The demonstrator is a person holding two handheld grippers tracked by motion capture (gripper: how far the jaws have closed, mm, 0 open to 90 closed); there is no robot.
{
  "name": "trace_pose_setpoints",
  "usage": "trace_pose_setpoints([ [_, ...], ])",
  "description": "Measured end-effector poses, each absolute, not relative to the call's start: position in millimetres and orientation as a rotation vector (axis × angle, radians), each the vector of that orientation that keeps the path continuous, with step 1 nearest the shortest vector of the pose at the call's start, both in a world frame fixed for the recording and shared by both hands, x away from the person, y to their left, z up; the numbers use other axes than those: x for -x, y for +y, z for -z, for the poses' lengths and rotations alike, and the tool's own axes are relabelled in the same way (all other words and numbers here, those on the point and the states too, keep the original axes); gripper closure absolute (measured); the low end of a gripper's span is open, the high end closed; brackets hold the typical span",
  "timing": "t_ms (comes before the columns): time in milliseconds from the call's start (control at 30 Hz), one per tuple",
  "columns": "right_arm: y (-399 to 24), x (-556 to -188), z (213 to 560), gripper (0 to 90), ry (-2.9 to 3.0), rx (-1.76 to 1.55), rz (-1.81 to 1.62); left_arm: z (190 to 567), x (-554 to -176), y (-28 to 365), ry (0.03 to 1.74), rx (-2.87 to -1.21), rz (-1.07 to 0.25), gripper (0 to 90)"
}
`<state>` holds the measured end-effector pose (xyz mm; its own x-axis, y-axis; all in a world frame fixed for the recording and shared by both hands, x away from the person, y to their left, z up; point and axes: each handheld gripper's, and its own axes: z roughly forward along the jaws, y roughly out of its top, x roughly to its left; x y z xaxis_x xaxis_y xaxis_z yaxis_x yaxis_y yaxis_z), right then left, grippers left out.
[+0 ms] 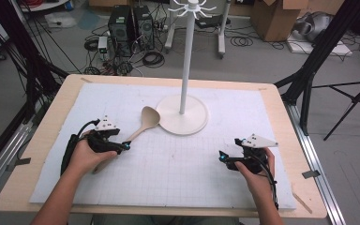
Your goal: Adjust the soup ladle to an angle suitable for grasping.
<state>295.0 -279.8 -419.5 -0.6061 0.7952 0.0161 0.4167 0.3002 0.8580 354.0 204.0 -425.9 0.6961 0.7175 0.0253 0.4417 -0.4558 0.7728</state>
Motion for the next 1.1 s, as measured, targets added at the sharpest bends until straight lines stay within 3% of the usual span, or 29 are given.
trace_pose_setpoints([
  [233, -280, -295, 419, 17.7, 2.162, -1.077, -1.237, 430, -354, 202, 0.881, -2.182, -0.457, 33.5],
  [333, -280, -295, 419, 17.7, 2.164, -1.073, -1.233, 428, -355, 203, 0.908, -2.176, -0.447, 41.2],
  [667, -281, -295, 419, 17.7, 2.161, -1.066, -1.237, 422, -361, 192, 0.893, -2.243, -0.426, 51.1],
  [1100, -281, -295, 419, 17.7, 2.165, -1.072, -1.232, 422, -365, 183, 0.956, -2.349, -0.399, 56.0],
])
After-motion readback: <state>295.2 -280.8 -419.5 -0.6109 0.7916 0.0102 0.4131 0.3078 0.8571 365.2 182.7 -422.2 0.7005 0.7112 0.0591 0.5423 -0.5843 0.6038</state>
